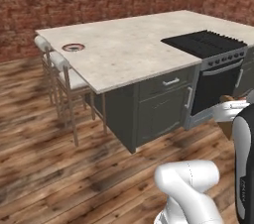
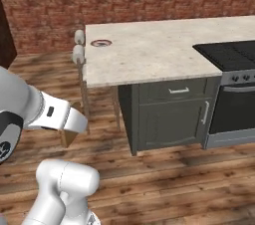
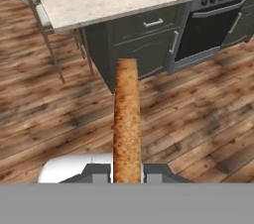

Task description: Start the toaster. Once the lever pops up, take the bread to the plate on the dining counter.

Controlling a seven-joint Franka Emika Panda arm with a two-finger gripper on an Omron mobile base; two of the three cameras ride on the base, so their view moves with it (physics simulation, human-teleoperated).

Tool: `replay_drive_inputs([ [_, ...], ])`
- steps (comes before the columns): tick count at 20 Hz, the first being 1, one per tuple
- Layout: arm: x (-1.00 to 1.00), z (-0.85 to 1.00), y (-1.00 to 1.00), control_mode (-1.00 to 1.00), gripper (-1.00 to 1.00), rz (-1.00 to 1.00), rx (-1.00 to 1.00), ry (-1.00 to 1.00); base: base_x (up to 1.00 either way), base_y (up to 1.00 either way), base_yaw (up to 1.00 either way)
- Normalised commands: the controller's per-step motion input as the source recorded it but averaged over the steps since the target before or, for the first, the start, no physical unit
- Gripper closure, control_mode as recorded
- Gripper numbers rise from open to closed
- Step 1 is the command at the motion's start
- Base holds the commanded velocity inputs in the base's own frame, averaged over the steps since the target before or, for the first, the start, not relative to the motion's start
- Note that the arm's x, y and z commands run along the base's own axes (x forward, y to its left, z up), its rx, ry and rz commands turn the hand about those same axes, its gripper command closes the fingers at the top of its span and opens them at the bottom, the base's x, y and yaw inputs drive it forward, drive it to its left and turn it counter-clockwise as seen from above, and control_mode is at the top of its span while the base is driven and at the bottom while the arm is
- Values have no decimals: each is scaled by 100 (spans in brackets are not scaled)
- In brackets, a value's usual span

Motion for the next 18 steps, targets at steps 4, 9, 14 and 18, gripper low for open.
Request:
replay_drive_inputs([
  [4,0,0,0,100,100,0,0,0,0,20,-30],
  [9,0,0,0,100,100,0,0,0,0,37,-33],
  [14,0,0,0,100,100,0,0,0,0,42,-35],
  [18,0,0,0,100,100,0,0,0,0,71,-34],
])
